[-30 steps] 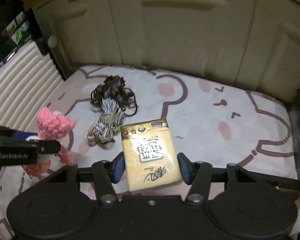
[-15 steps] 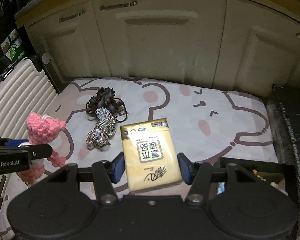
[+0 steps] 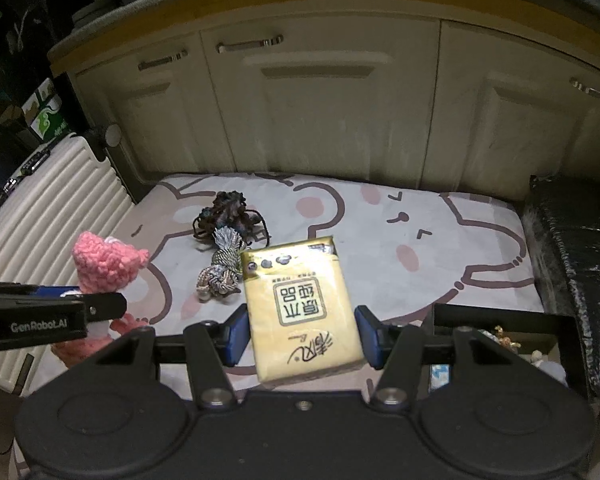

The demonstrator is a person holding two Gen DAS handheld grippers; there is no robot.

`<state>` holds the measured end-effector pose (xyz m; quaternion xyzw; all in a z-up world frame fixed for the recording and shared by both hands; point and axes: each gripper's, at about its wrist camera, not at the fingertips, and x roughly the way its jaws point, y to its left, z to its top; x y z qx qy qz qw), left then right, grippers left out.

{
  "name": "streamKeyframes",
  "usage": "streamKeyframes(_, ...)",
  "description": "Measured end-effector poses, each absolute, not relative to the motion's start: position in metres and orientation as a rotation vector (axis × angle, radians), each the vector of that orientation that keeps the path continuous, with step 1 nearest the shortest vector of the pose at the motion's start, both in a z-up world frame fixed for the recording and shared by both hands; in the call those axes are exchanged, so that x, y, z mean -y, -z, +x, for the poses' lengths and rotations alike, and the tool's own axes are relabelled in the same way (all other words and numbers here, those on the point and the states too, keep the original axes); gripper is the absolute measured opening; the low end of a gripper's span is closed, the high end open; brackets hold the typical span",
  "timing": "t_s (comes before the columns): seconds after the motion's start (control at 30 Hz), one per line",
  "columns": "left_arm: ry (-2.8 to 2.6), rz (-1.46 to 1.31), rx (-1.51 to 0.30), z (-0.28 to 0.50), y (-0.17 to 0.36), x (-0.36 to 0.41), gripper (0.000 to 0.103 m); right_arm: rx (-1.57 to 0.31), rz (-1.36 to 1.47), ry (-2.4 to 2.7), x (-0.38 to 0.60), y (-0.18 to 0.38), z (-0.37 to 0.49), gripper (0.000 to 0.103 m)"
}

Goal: Organize objects
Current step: 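Carry the tissue pack and pink doll with both grippers over the black box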

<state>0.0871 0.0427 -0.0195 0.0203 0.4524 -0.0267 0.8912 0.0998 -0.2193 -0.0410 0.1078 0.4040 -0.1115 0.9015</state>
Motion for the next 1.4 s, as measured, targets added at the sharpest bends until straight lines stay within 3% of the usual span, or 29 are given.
streamKeyframes(0.4, 0.085, 0.046, -0.935, 0.076, 0.017, -0.022, 0.042, -0.808, 0.220, 0.235, 0.227, 0.030, 0.076, 0.056)
streamKeyframes(1.4, 0.343, 0.092, -0.968, 0.078, 0.042, 0.104, 0.042, -0.813, 0.263, 0.379, 0.350, 0.037, -0.009, 0.056)
